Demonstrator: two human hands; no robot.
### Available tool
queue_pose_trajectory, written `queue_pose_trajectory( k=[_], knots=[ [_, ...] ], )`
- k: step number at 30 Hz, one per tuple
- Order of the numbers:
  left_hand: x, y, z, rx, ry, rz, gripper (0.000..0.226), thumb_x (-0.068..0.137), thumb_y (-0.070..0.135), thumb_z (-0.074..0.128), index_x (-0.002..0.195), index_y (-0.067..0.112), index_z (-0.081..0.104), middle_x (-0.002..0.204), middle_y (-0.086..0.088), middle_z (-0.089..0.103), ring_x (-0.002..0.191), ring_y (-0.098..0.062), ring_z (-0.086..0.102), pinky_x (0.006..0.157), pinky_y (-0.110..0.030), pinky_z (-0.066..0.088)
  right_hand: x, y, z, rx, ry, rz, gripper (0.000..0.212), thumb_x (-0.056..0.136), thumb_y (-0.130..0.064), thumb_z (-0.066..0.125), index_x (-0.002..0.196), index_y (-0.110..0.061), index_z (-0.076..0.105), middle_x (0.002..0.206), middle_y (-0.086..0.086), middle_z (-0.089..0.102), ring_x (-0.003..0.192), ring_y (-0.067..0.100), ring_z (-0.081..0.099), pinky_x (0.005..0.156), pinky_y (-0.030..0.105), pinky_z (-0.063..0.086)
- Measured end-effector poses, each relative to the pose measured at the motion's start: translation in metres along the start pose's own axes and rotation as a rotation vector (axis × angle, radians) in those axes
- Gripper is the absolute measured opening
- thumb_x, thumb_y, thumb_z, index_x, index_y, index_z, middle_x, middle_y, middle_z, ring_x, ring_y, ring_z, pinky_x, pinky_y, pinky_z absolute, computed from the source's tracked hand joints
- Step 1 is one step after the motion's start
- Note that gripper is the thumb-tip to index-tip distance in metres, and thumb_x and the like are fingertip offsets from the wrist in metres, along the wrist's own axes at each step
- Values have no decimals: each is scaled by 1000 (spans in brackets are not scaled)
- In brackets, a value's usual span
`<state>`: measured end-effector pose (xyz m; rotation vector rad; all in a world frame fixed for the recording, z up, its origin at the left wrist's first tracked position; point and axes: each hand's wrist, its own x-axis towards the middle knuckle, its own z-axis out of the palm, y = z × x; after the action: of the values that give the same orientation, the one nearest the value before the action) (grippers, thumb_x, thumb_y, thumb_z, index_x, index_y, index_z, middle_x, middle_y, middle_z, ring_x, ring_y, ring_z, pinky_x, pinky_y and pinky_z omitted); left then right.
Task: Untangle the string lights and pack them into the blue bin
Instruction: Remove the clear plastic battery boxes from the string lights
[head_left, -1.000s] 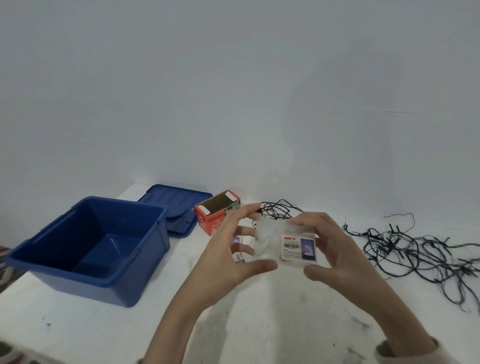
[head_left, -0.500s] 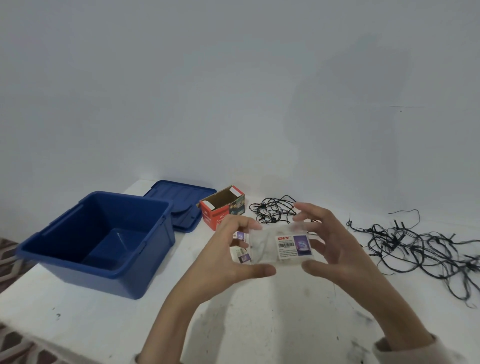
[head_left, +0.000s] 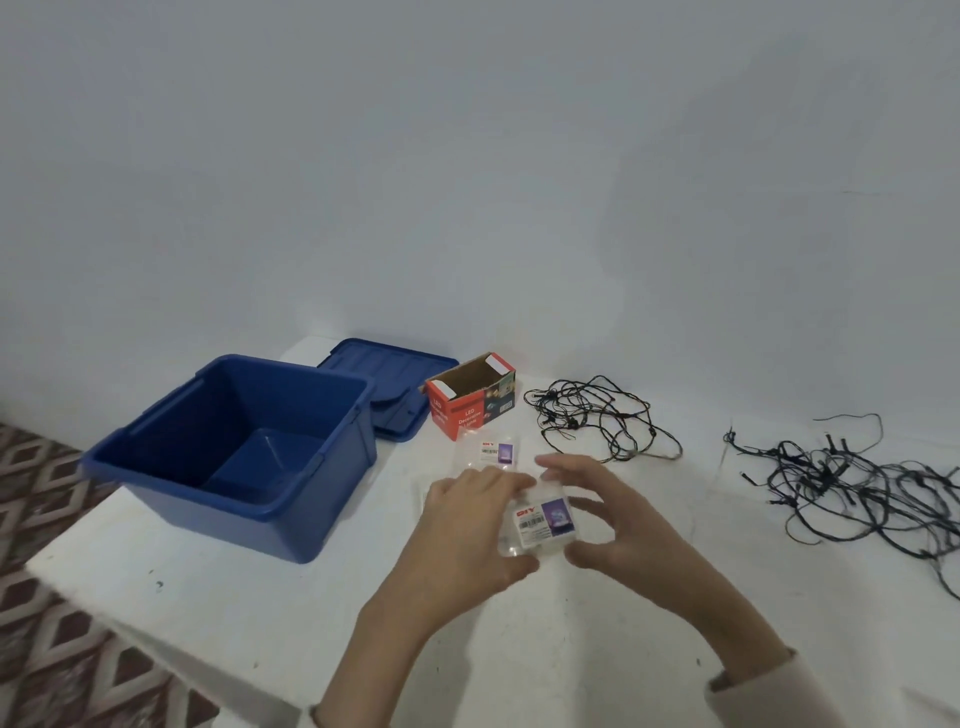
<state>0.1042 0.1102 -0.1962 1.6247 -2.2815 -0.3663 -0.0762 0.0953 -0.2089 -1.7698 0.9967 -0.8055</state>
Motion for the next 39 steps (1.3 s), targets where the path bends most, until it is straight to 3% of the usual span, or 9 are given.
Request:
queue_pose_trajectory(
  k=[3, 5, 10, 18, 22, 26, 29, 34, 39],
  knots=[
    [-9, -17, 20, 4, -65, -58, 64, 77, 38, 69, 132, 31, 38, 129, 14, 45, 118, -7, 38, 100, -22, 30, 0, 17, 13, -252, -92, 92, 79, 71, -7, 67, 135, -41, 34, 133, -19, 42, 124, 2, 37, 94, 9, 31],
    [-14, -30, 36, 25, -88, -93, 64, 76, 36, 70, 132, 29, 39, 129, 12, 47, 118, -9, 39, 98, -23, 33, -1, 22, 20, -311, -144, 133, 77, 75, -13, 68, 138, -38, 32, 134, -17, 39, 125, 4, 34, 94, 12, 30],
    [-19, -50, 58, 82, -87, -196, 69, 81, 37, 66, 141, 26, 34, 141, 11, 41, 131, -12, 31, 103, -24, 25, -2, 28, 27, -336, -214, 213, 59, 84, -23, 64, 135, -39, 39, 132, -13, 42, 120, 3, 36, 89, 12, 30],
    [-24, -54, 73, 102, -63, -266, 69, 82, 35, 59, 144, 24, 29, 145, 6, 34, 134, -19, 23, 108, -27, 23, -8, 32, 18, -337, -180, 247, 46, 88, -29, 60, 129, -40, 46, 126, -12, 47, 121, 5, 40, 102, 24, 34],
    [-16, -35, 71, 99, 107, -152, 65, 74, 40, 64, 133, 16, 49, 137, -6, 47, 127, -34, 38, 104, -40, 33, -19, 34, -6, -362, -87, 270, 42, 90, -23, 58, 128, -38, 48, 124, -9, 49, 120, 6, 42, 102, 27, 36],
    [1, 7, 77, -46, 1, -49, 62, 86, 41, 60, 141, 25, 38, 146, 5, 33, 135, -18, 19, 111, -27, 20, -41, 41, -41, -513, -73, 319, 48, 89, -6, 48, 130, -31, 48, 129, -4, 47, 123, 10, 39, 92, 19, 30],
    [12, 46, 94, -156, -51, 32, 57, 86, 39, 60, 139, 26, 41, 145, 6, 34, 135, -13, 18, 111, -25, 21, -65, 50, -63, -724, -119, 424, 60, 82, 3, 43, 133, -29, 45, 138, 1, 42, 130, 17, 31, 102, 29, 30],
    [14, 90, 121, -213, -204, 111, 57, 88, 39, 57, 140, 23, 40, 145, 3, 34, 136, -13, 16, 112, -28, 23, -99, 61, -75, -961, -215, 567, 68, 82, 3, 42, 141, -32, 34, 153, 3, 22, 140, 22, 19, 108, 35, 28],
    [8, 106, 134, -274, -324, 97, 60, 88, 42, 57, 141, 20, 38, 145, 2, 37, 136, -11, 20, 109, -23, 24, -111, 77, -72, -955, -161, 521, 58, 86, -3, 49, 137, -29, 38, 152, 0, 24, 136, 19, 25, 103, 29, 30]
  ],
)
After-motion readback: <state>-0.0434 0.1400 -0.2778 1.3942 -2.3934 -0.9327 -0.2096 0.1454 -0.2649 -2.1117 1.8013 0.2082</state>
